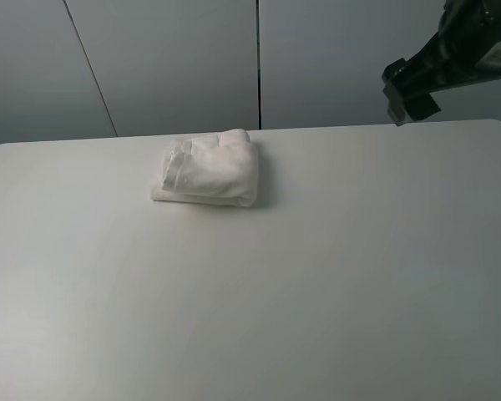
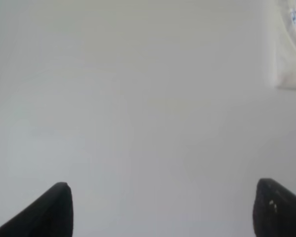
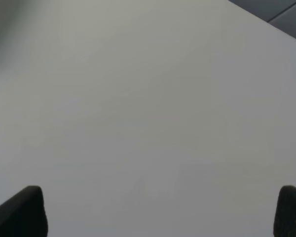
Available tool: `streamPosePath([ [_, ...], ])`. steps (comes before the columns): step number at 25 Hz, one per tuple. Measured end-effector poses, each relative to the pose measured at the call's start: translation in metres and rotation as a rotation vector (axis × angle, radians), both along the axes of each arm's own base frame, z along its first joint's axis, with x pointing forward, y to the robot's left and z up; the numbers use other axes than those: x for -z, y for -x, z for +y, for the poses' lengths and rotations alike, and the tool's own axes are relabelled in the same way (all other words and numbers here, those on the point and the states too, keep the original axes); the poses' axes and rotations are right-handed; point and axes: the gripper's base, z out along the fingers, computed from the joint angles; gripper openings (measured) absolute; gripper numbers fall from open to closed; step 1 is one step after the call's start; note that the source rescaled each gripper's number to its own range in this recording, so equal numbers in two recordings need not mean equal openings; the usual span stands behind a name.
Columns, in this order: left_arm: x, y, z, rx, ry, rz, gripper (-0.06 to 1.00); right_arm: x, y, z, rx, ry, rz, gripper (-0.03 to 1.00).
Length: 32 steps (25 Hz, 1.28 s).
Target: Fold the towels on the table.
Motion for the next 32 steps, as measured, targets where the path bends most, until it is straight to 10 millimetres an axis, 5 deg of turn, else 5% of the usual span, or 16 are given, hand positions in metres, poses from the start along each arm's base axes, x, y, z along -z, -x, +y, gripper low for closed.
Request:
streamPosePath([
  [6, 0.009, 0.072, 0.018, -0.104, -0.061, -0.064, 0.98, -0.008, 0.06, -0.041, 0.027, -0.059, -0.041, 1.0],
  [16, -0.01, 0.184, 0.032, -0.199, 0.026, -0.33, 0.99, -0.024, 0.142, -0.085, -0.016, -0.278, -0.145, 1.0],
  [27, -0.008, 0.271, 0.037, -0.222, 0.176, -0.63, 0.99, -0.006, 0.198, -0.093, -0.303, -0.467, -0.155, 1.0],
  [32, 0.02, 0.284, 0.036, -0.206, 0.206, -0.649, 0.99, 0.015, 0.213, -0.099, -0.386, -0.487, -0.216, 1.0],
])
